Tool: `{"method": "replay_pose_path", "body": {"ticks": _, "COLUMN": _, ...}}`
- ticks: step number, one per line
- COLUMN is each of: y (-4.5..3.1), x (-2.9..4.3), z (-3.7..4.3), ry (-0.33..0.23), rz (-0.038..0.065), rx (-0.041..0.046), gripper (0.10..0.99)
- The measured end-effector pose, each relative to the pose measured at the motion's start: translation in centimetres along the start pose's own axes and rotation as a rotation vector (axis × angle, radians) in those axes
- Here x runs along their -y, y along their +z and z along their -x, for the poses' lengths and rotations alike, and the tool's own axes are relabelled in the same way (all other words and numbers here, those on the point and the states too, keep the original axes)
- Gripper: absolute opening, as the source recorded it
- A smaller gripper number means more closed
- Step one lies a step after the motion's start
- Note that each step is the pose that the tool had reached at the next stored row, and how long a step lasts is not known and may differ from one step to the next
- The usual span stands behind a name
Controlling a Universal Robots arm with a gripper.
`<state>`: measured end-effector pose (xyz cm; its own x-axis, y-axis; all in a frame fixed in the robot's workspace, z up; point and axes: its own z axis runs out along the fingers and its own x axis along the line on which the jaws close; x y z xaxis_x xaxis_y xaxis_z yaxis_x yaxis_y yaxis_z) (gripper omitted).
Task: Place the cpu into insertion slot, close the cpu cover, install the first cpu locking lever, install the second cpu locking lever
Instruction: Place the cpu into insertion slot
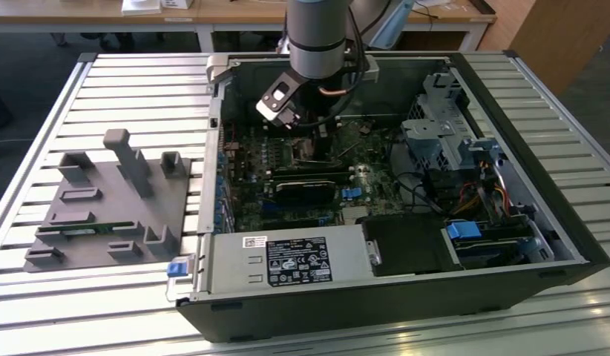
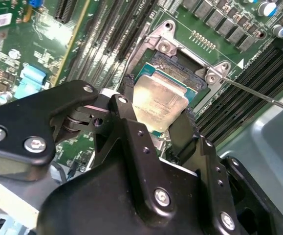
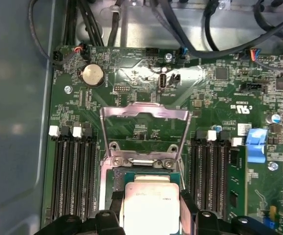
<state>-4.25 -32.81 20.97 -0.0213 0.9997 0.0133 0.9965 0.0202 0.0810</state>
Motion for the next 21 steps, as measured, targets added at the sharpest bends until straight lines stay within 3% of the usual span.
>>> {"method": "replay_pose_path", "body": {"ticks": 7, "y": 0.48, "x": 0.09, "z": -0.52, "ry": 0.004, "rz": 0.000, "rx": 0.0000, "gripper": 0.537}}
{"method": "replay_pose_path", "body": {"ticks": 21, "y": 1.27, "x": 0.30, "z": -0.68, "ry": 0.008, "rz": 0.000, "rx": 0.0005, "gripper": 0.537}}
